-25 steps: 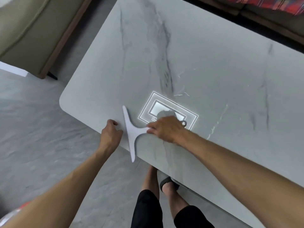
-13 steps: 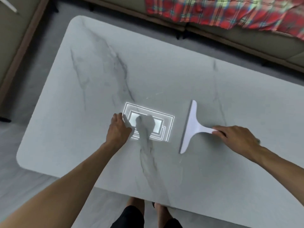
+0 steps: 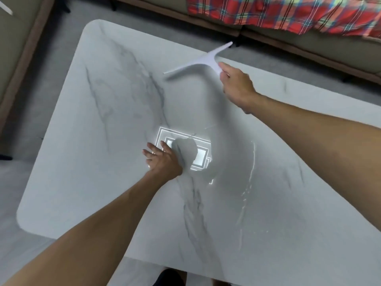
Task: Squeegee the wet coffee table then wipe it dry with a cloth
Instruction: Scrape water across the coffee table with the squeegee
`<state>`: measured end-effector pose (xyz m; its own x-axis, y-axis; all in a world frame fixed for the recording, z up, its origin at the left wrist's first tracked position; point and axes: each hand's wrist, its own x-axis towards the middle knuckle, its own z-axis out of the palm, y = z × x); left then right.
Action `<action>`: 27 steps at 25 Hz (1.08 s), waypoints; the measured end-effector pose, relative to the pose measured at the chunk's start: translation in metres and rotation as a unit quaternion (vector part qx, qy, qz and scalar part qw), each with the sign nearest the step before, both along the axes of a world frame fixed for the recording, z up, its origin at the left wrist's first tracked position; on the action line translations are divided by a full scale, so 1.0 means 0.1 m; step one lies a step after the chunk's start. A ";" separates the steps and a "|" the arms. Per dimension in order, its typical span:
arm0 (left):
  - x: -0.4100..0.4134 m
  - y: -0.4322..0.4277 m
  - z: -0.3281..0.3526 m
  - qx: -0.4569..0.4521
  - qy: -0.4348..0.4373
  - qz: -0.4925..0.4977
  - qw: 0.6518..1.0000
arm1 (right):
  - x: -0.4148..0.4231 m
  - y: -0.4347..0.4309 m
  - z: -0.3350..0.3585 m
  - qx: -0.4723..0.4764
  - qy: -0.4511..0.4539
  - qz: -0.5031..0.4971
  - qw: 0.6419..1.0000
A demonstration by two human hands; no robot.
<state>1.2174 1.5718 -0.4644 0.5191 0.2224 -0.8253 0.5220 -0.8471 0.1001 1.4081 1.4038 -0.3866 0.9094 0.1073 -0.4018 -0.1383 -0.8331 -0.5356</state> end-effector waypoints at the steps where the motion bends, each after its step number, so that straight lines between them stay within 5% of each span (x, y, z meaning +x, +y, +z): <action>1: 0.00 0.01 -0.02 -0.001 -0.007 -0.011 1.000 | 0.06 0.14 -0.05 -0.011 0.006 0.006 1.000; 6: -0.05 0.02 -0.02 -0.006 -0.025 -0.006 1.000 | -0.37 0.02 -0.21 -0.073 -0.003 0.104 0.992; 16: -0.06 -0.30 0.29 0.026 -0.090 0.058 0.994 | -1.79 -2.29 0.05 -0.204 0.044 0.212 0.955; 19: -0.06 -0.70 0.32 -0.005 -0.142 0.001 0.990 | -1.95 -2.85 0.30 -0.244 0.079 0.192 0.947; 23: 0.12 -1.17 0.22 -0.007 -0.094 0.000 0.996 | -1.37 -2.87 0.41 -0.170 0.001 0.138 0.976; 27: 0.26 -1.24 0.14 0.003 -0.066 0.034 0.997 | -0.11 -1.97 0.15 -0.093 -0.044 0.133 0.986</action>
